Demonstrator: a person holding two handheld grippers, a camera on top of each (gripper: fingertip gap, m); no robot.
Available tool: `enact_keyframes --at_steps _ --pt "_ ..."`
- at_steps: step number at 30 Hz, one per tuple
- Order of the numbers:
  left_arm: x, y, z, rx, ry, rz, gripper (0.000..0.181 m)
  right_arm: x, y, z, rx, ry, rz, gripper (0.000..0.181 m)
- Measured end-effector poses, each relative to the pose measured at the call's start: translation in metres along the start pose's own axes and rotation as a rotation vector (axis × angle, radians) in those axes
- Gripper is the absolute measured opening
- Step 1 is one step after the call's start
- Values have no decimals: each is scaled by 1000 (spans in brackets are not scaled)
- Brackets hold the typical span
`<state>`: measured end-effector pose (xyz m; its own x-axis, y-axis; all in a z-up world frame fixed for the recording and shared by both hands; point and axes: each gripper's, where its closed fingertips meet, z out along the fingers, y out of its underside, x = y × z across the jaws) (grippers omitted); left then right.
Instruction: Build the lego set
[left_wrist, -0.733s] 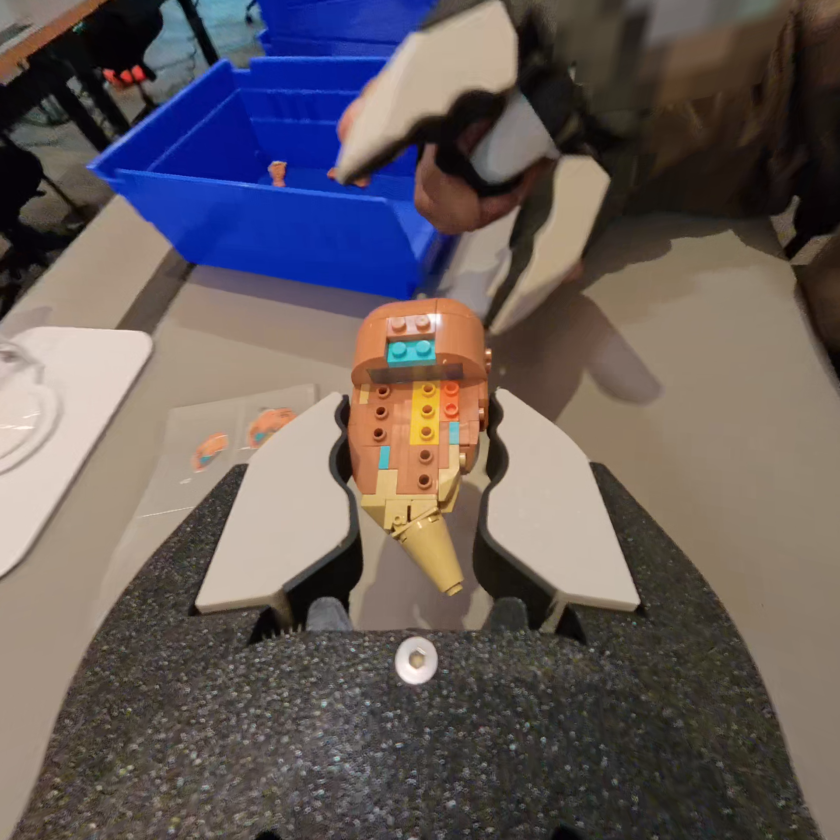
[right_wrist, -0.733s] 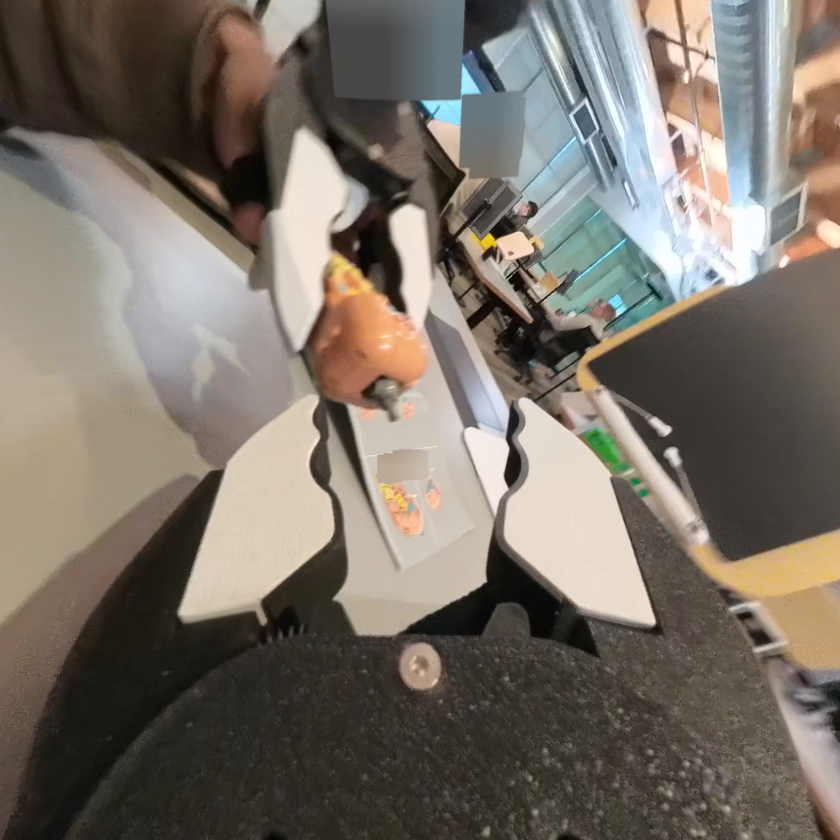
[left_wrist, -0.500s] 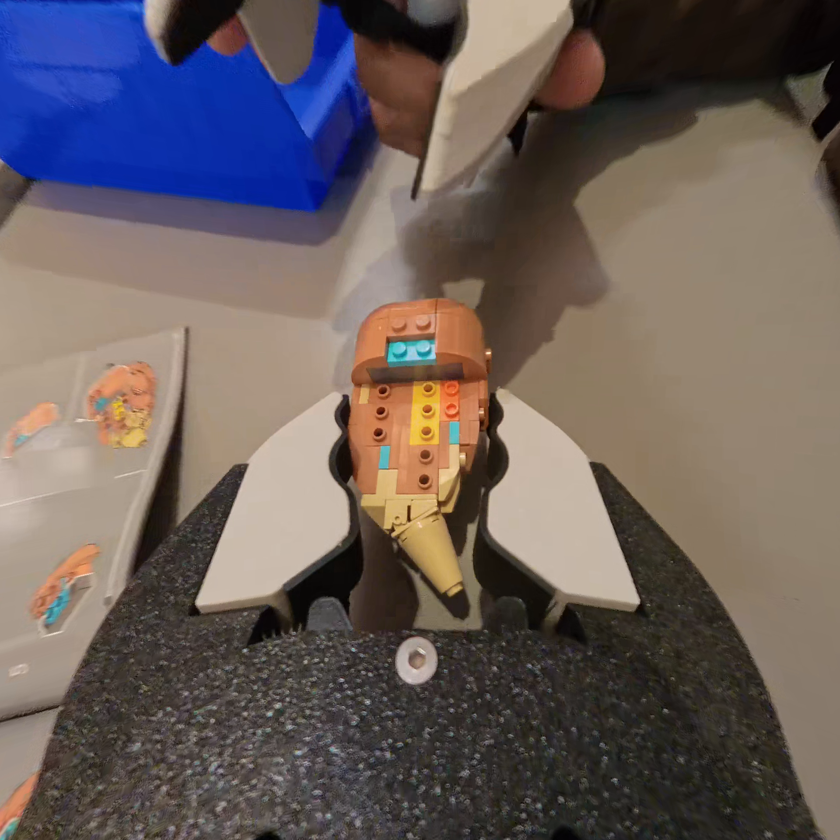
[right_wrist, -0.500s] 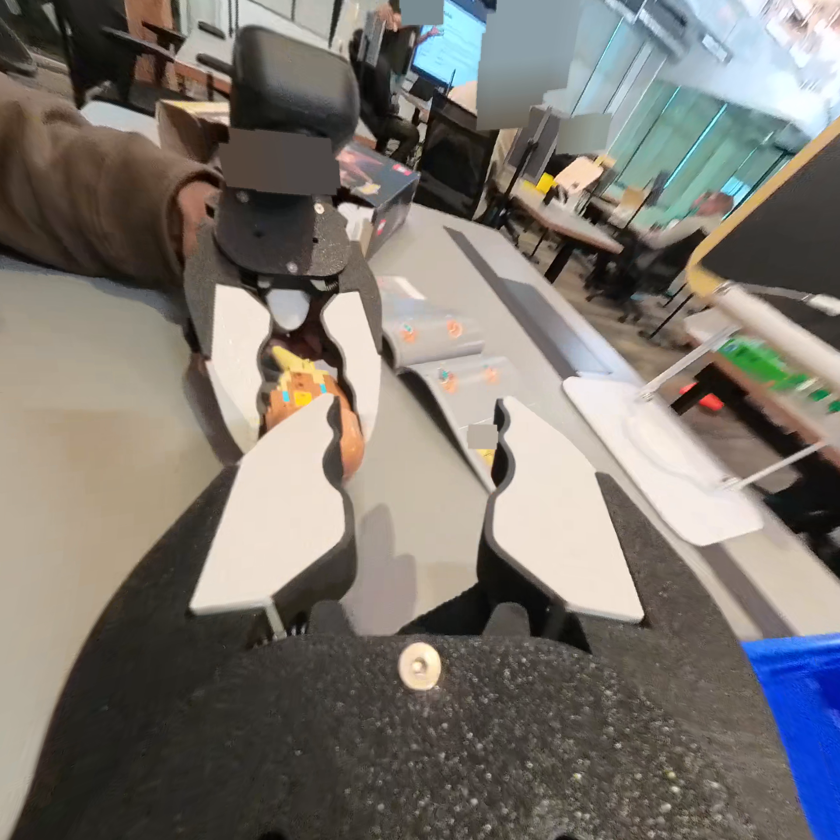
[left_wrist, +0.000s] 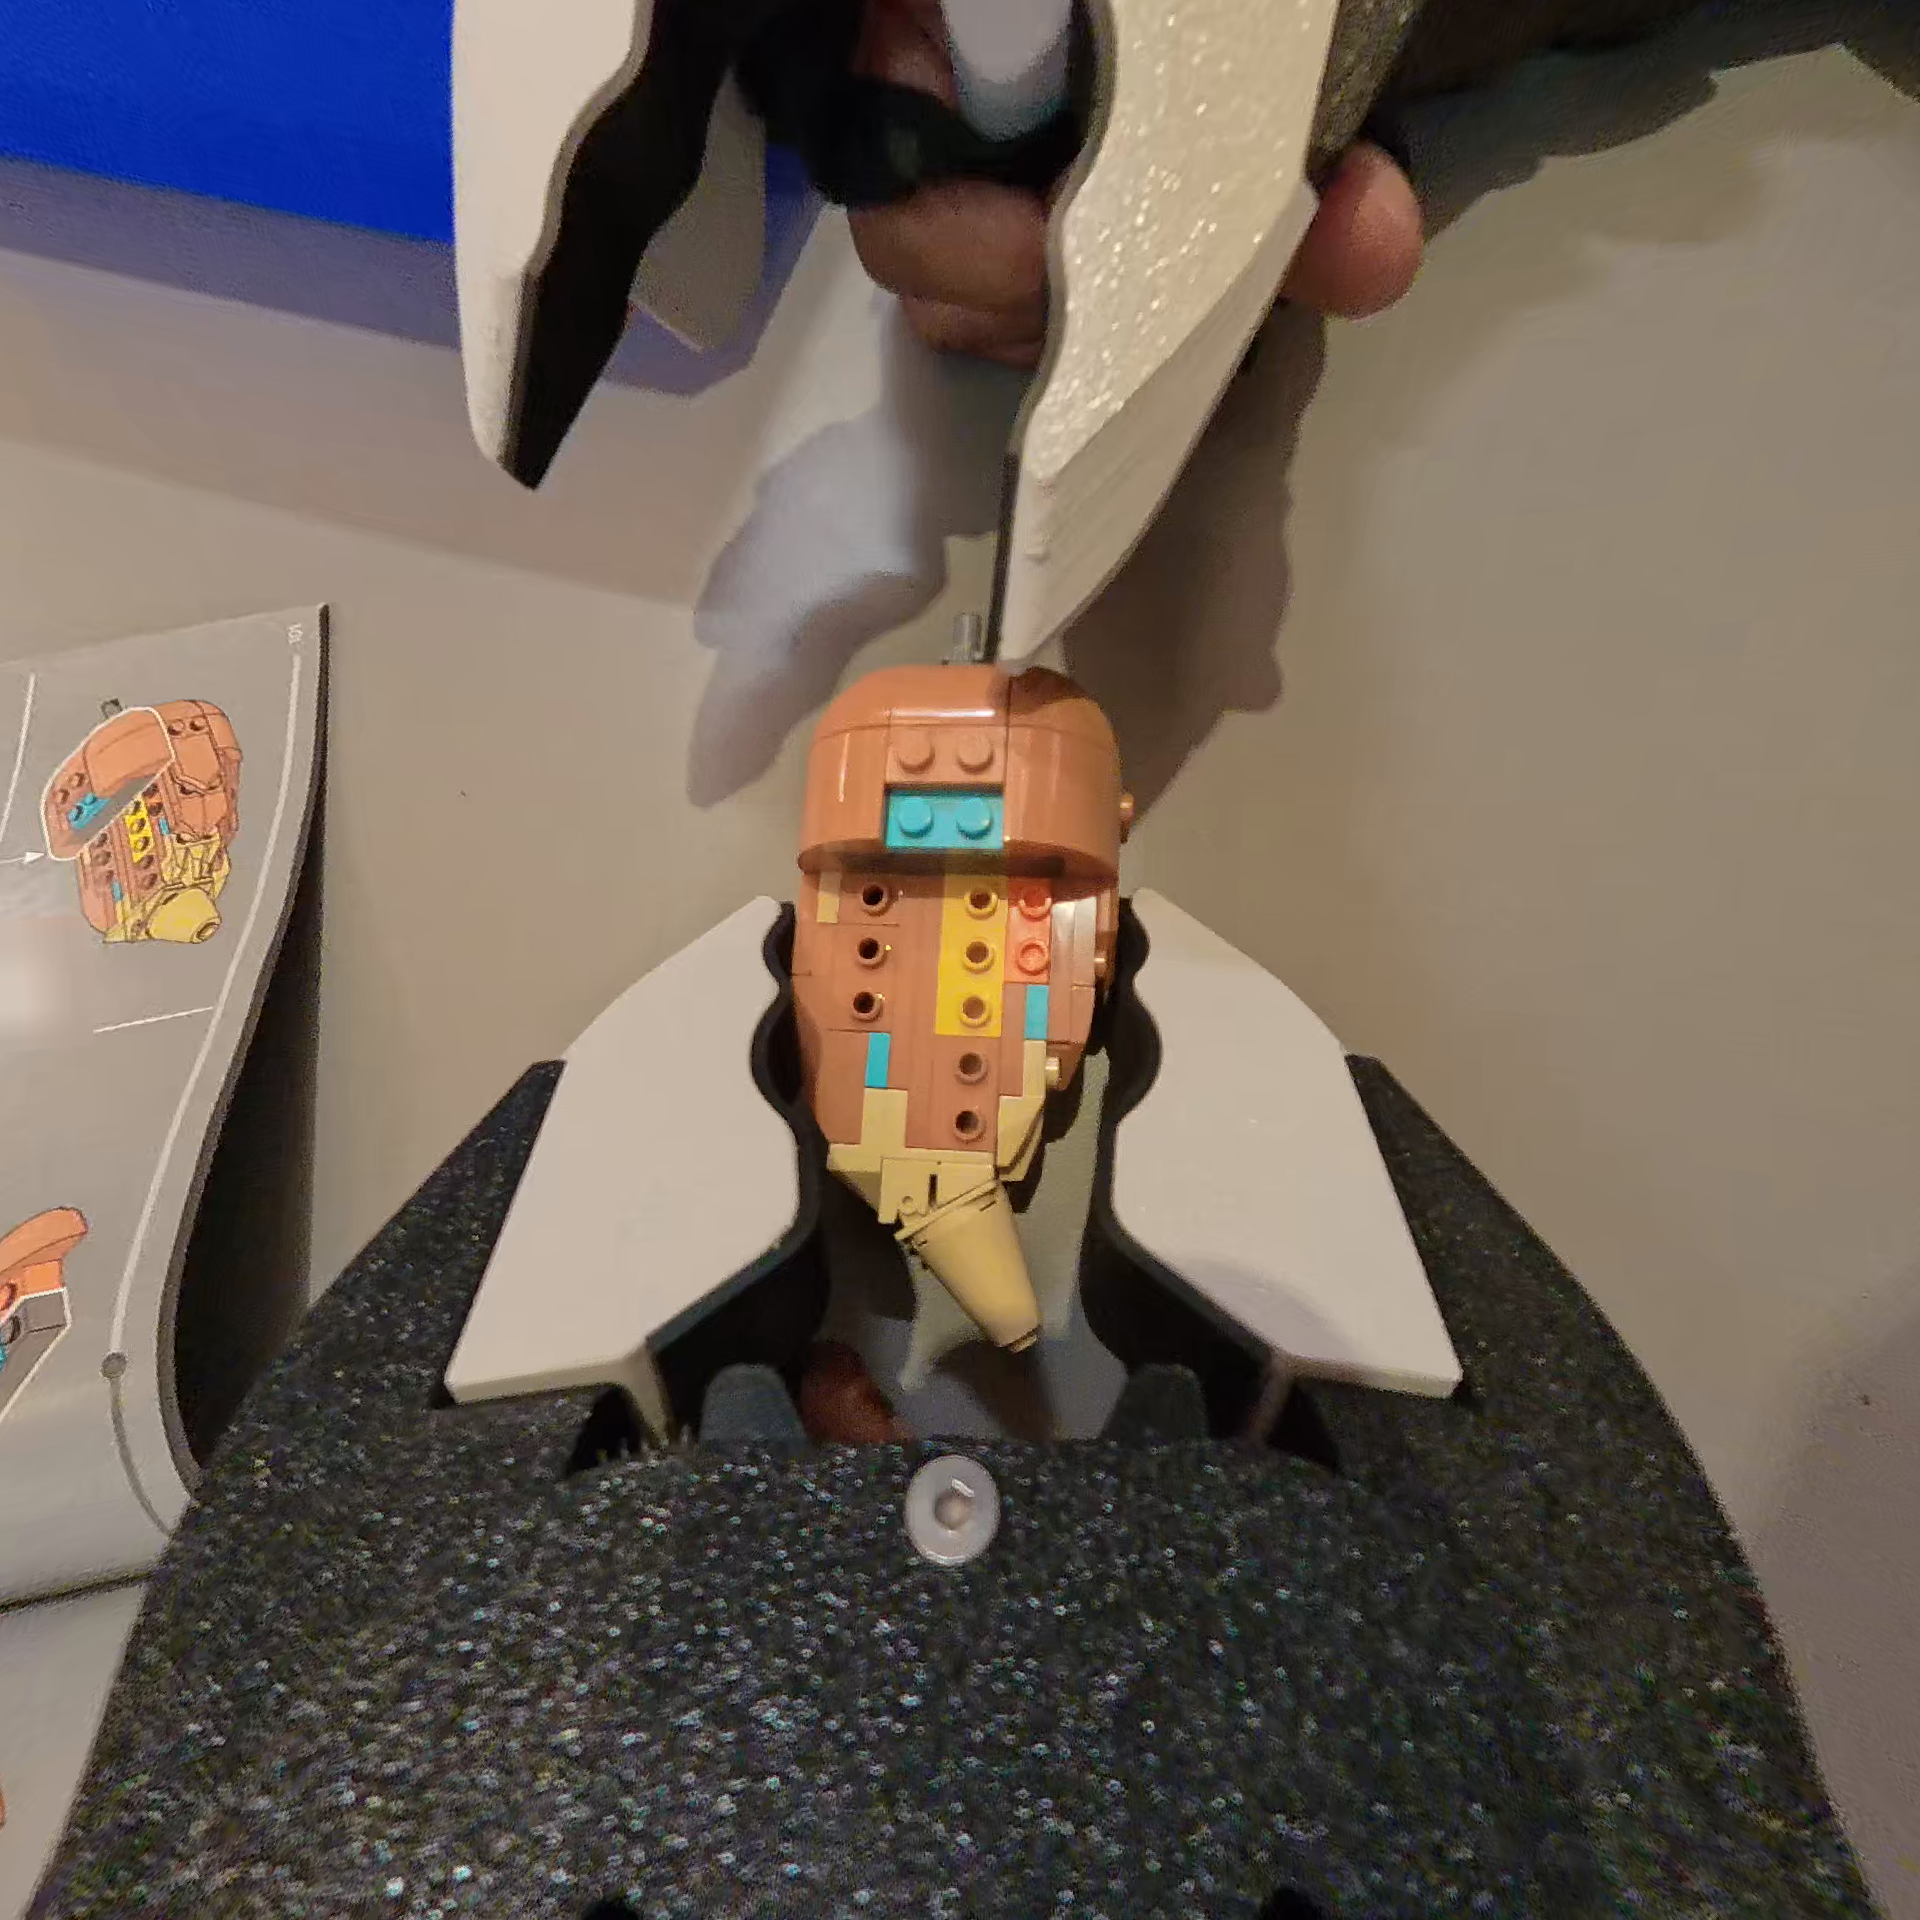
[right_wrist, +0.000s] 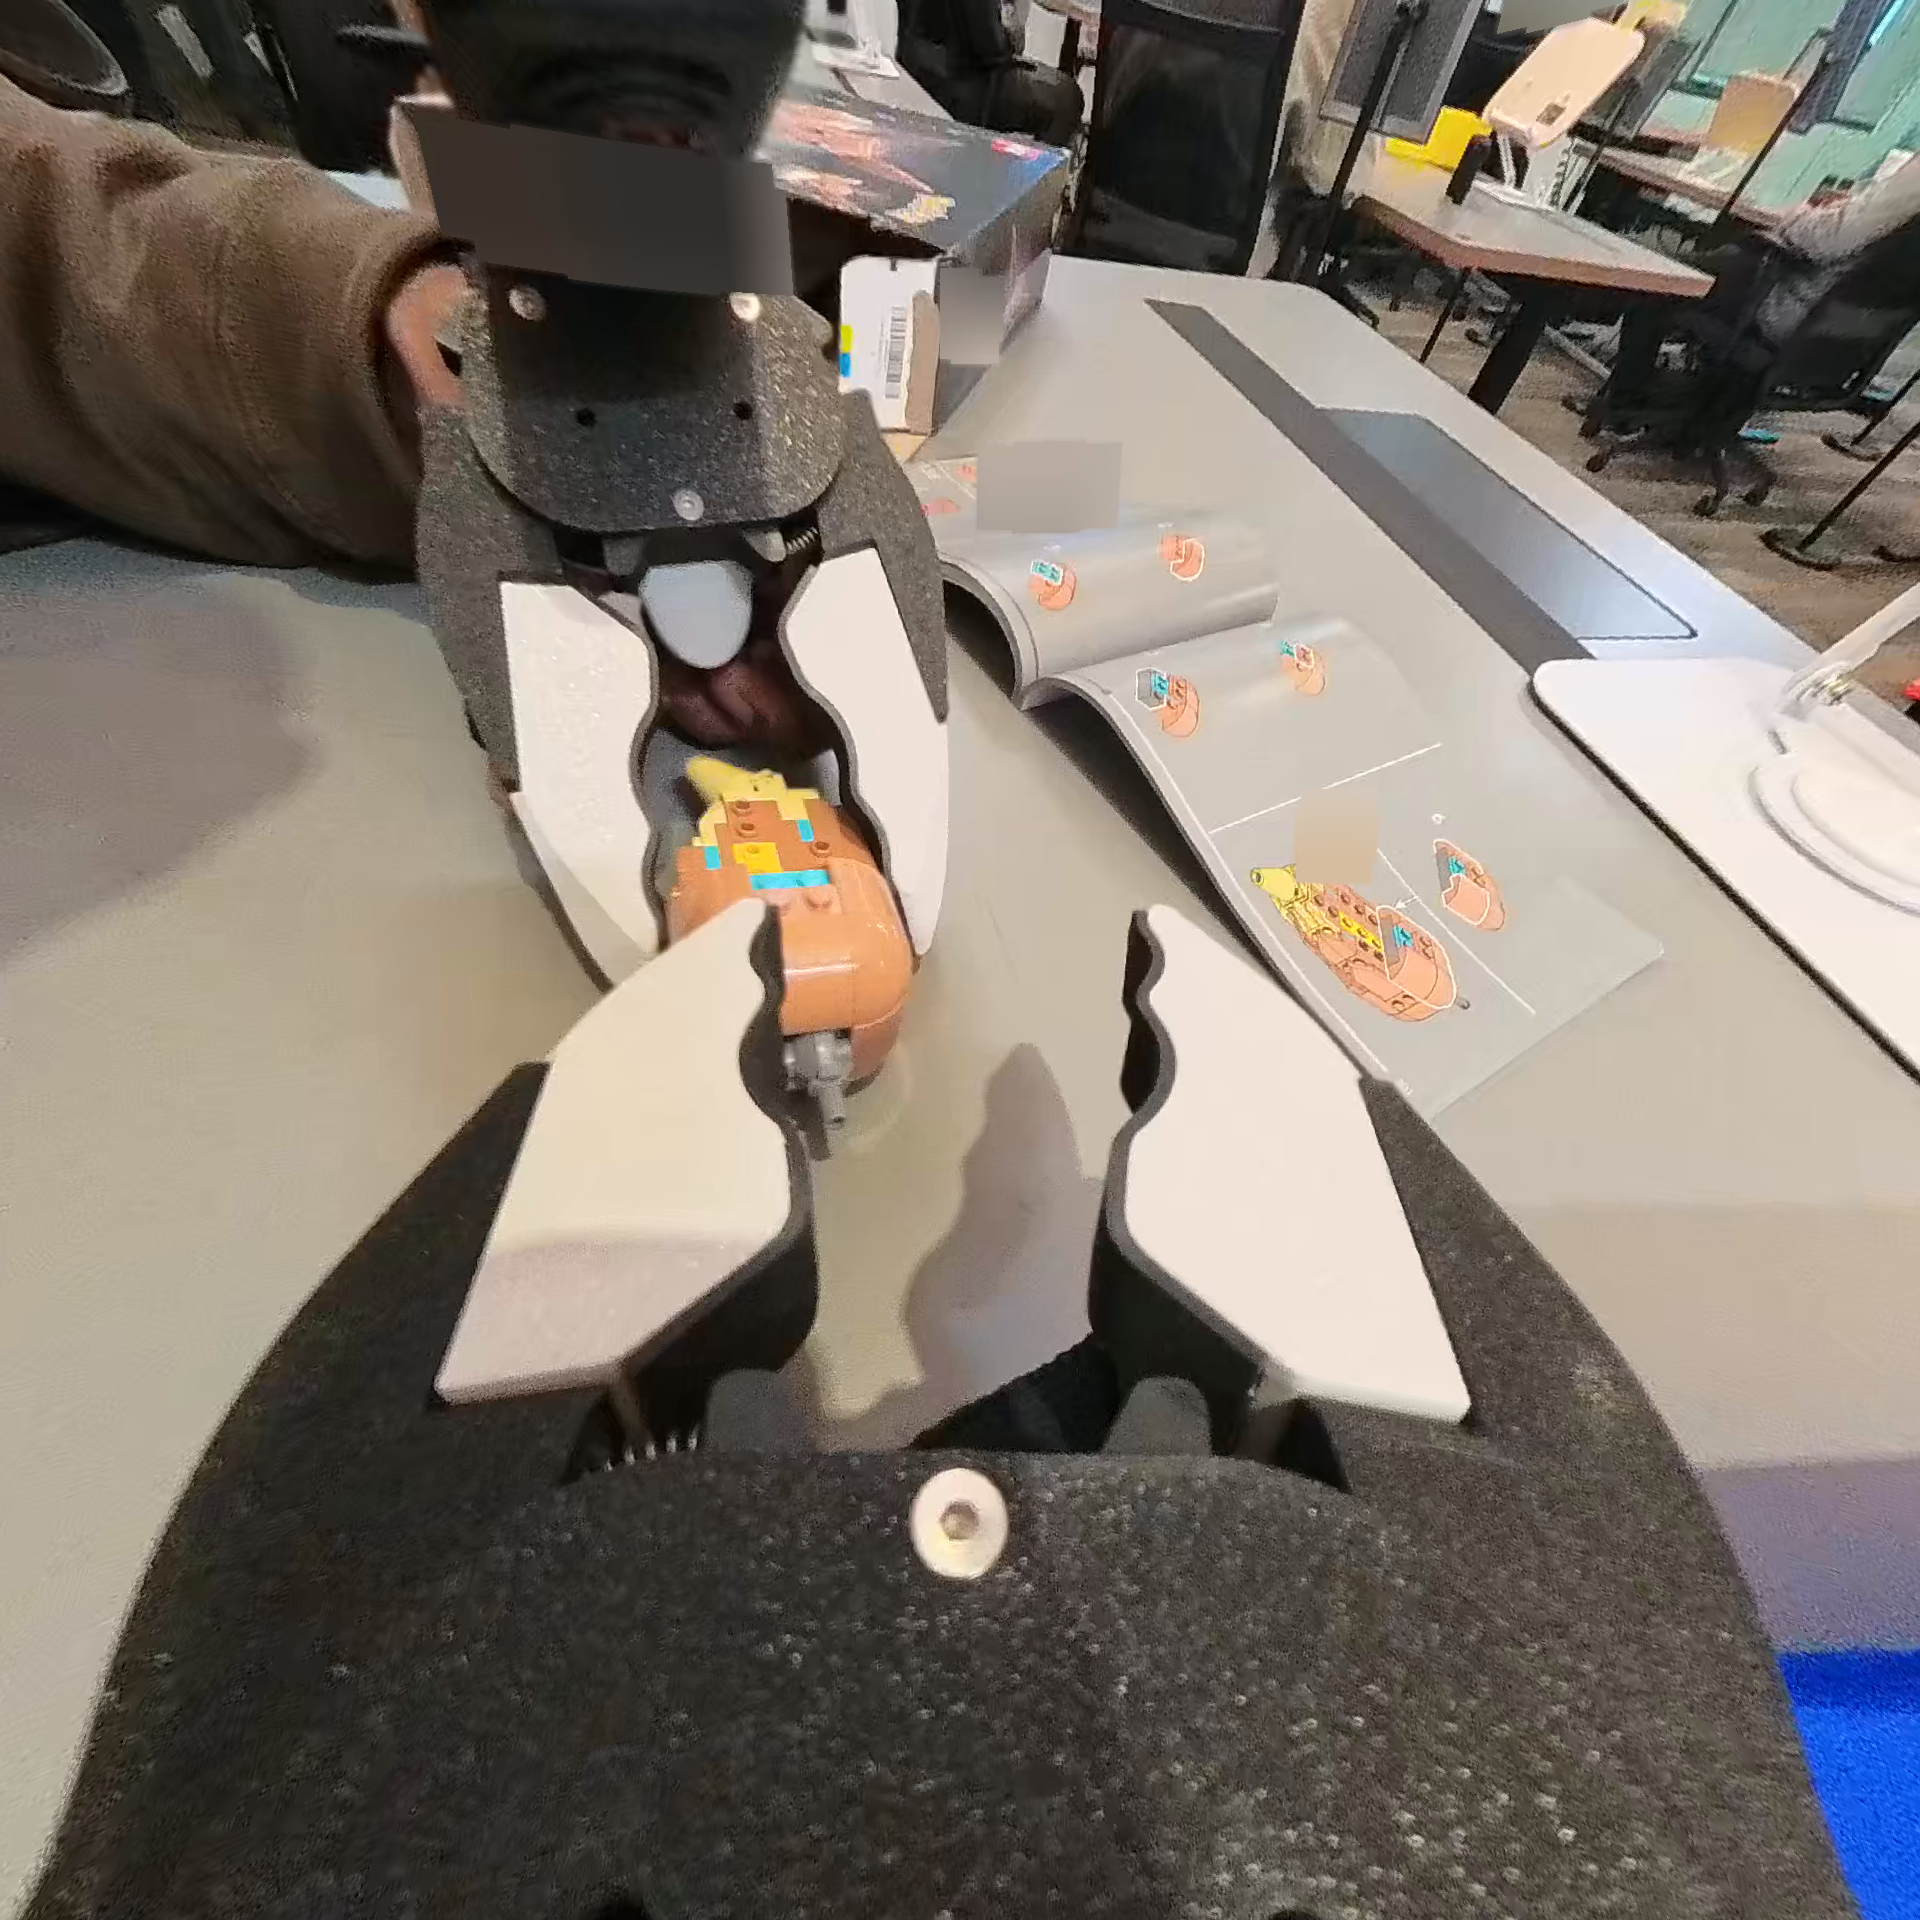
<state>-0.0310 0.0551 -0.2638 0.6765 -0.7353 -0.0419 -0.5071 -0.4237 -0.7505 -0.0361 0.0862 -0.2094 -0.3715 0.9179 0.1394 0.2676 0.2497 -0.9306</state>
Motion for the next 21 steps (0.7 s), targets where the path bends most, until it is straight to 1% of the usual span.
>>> enact_keyframes --at_steps 1,4,7,11,12,14,16,18,19,21 --pt "0 -1 0 4 0 1 59 1 0 0 0 1 6 64" --pt "0 -6 -5 45 16 -28 65 4 -1 0 8 8 26 63" --pt "-1 -16 -19 116 46 -48 69 8 -2 -2 20 14 49 62" --pt "-9 -43 -55 305 44 -46 73 13 -2 -2 28 30 67 60" --pt "-16 -49 -65 356 14 -46 72 14 -3 -1 29 35 68 60" --pt "-37 -55 -84 419 -95 -51 72 15 -3 0 27 48 65 60" --pt "-64 -52 -101 426 -246 -62 73 17 -1 2 13 63 60 60" --pt "-93 -49 -121 450 -413 -87 77 19 -1 3 6 78 53 60" --pt "-102 -50 -131 490 -460 -104 78 20 -1 4 8 85 50 60" --pt "-114 -56 -148 605 -501 -164 78 22 -3 5 13 99 47 60"
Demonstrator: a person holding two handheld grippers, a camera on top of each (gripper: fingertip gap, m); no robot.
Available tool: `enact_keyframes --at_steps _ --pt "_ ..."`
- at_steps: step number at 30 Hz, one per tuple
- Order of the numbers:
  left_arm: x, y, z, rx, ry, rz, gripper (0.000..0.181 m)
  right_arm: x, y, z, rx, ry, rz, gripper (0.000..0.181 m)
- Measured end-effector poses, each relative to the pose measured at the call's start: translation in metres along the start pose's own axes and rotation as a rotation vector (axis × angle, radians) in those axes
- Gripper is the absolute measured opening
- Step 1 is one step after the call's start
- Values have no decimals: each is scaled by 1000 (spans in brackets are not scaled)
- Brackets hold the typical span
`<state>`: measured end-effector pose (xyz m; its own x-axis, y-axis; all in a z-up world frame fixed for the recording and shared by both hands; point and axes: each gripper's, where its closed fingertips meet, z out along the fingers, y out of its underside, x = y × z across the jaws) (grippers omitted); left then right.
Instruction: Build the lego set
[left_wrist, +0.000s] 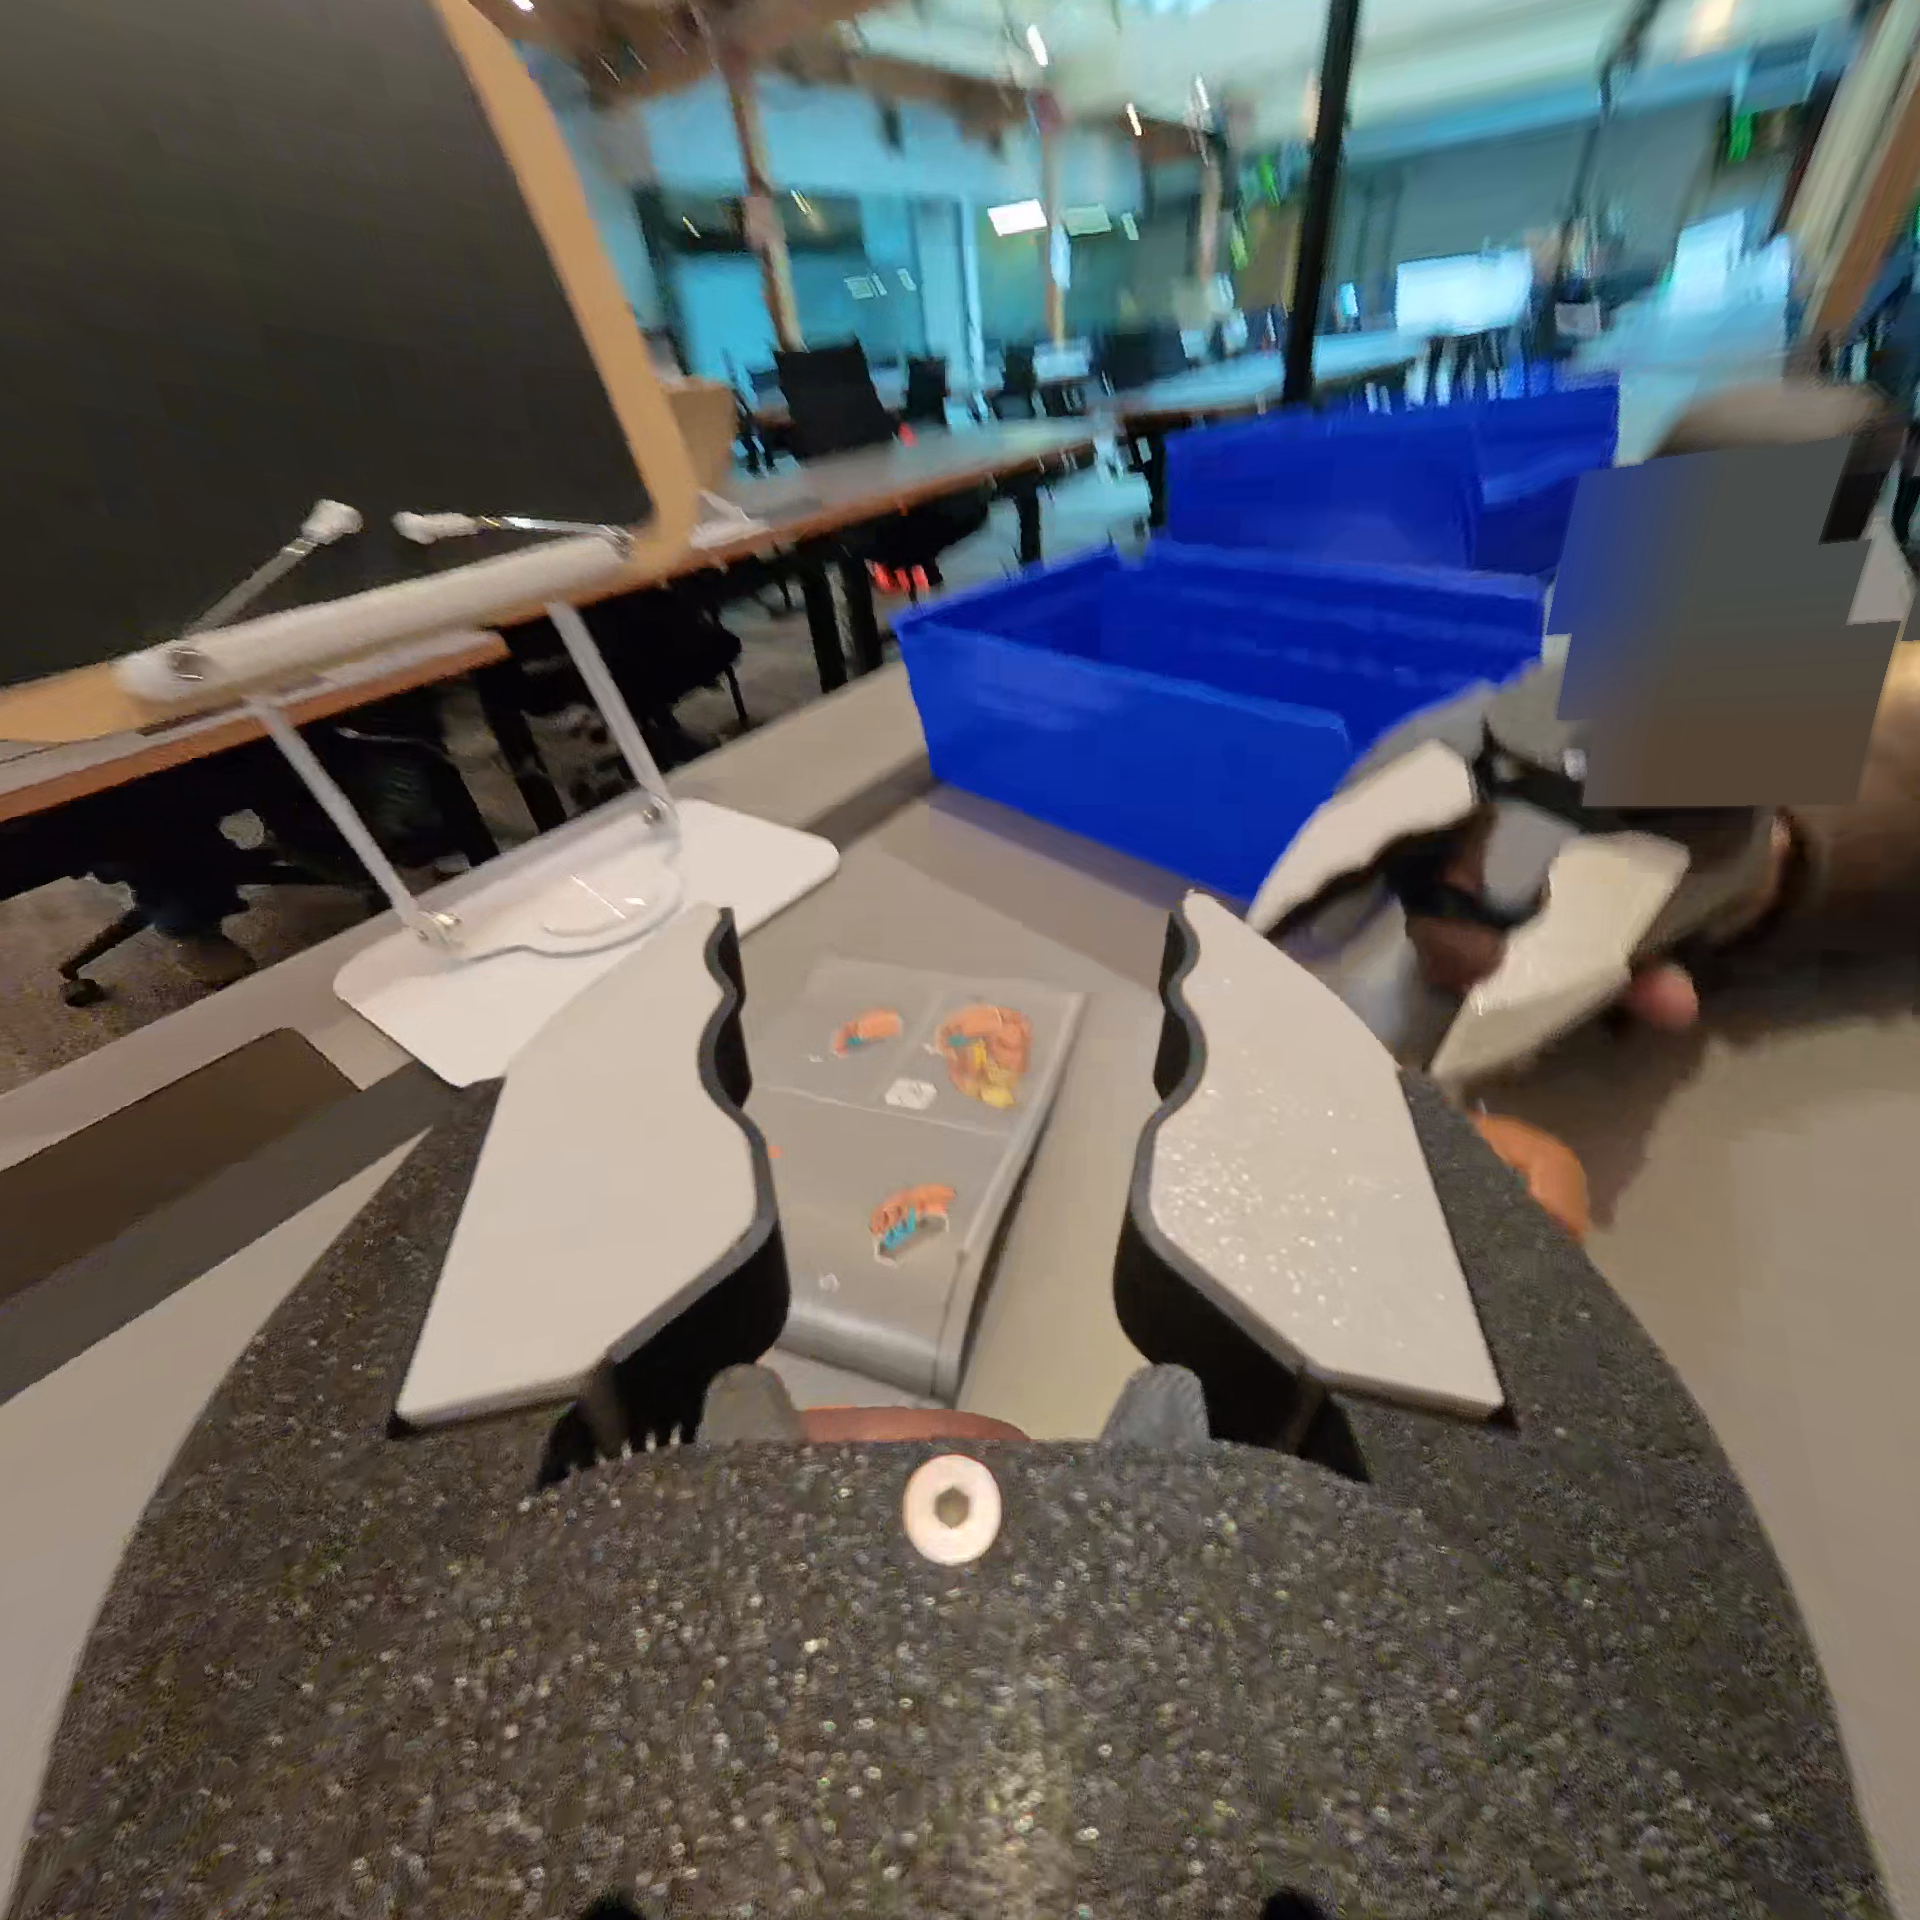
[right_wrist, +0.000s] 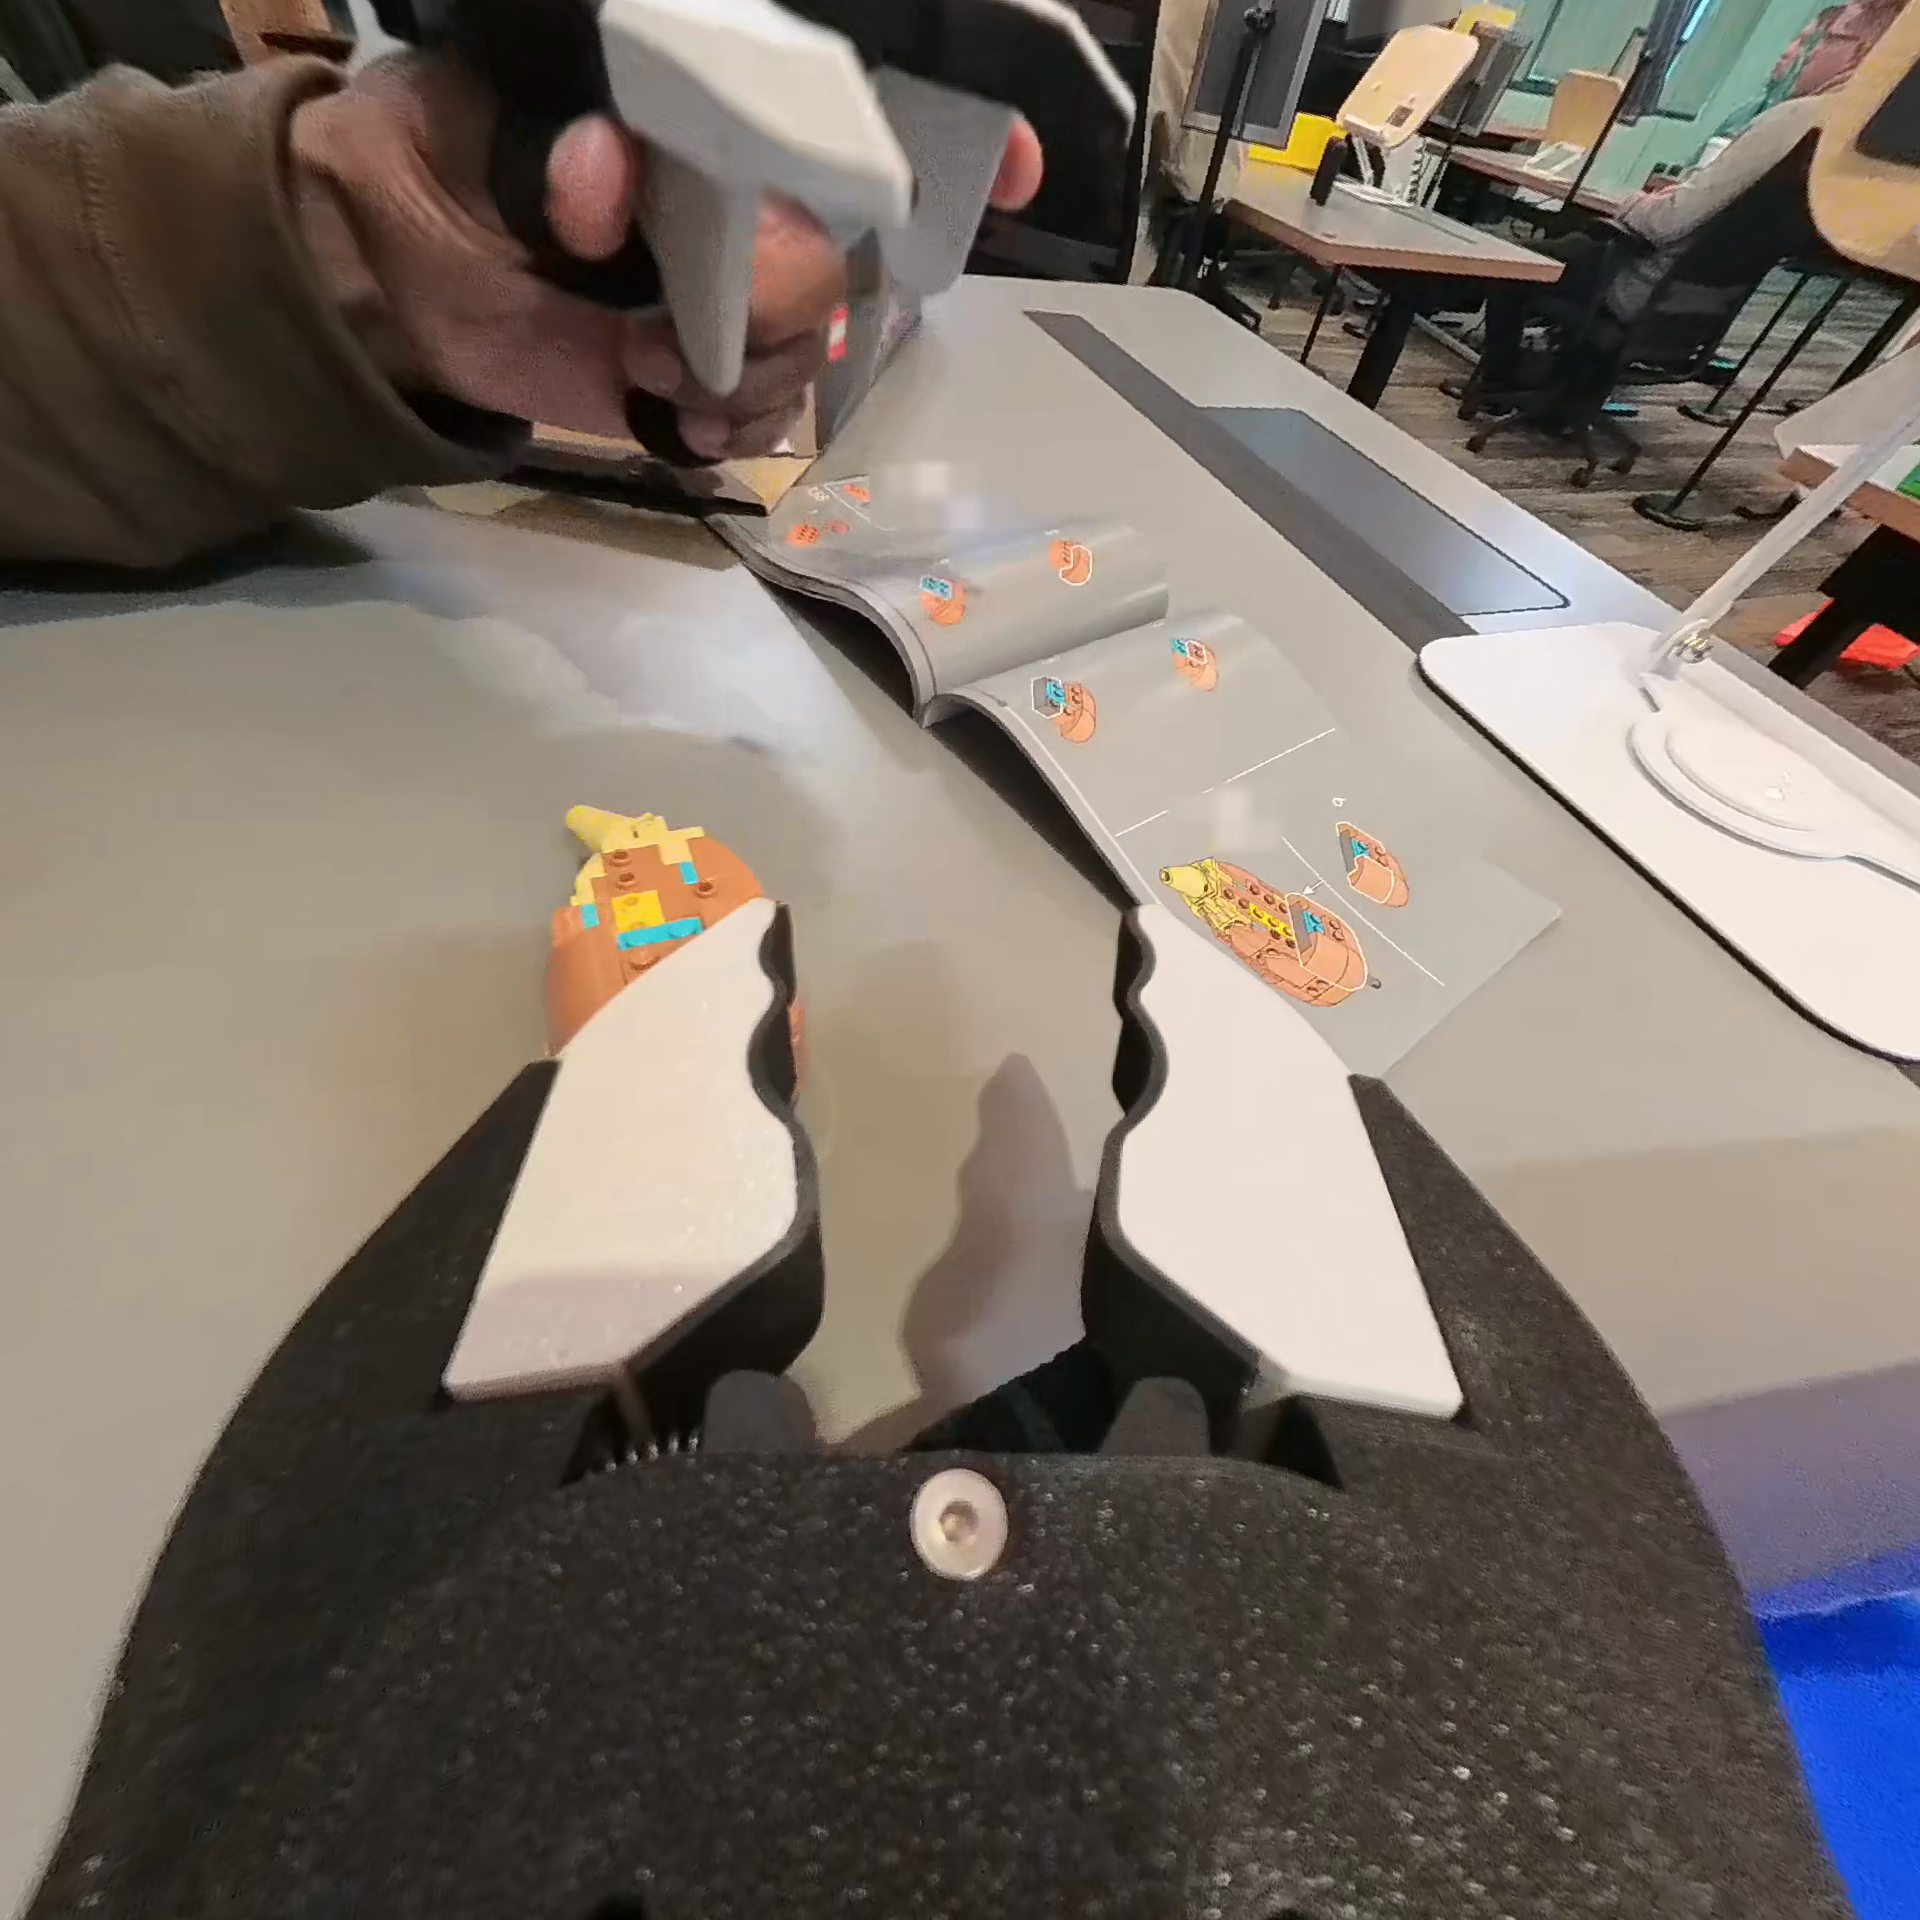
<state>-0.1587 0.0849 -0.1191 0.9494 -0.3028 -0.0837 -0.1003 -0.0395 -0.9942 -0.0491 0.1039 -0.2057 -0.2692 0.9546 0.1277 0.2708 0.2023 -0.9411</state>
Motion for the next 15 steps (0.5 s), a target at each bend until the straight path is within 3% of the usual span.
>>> enact_keyframes --at_steps 5,9,12,15 --pt "-40 -38 -12 331 -100 -201 53 9 -2 2 10 44 9 58" --pt "-69 -57 -18 494 -54 -424 54 14 -3 3 17 63 30 56" --pt "-87 -51 -6 461 -114 -401 63 17 -4 2 26 69 51 55" --pt "-91 -33 13 290 -235 -110 59 19 -3 2 22 71 66 55"
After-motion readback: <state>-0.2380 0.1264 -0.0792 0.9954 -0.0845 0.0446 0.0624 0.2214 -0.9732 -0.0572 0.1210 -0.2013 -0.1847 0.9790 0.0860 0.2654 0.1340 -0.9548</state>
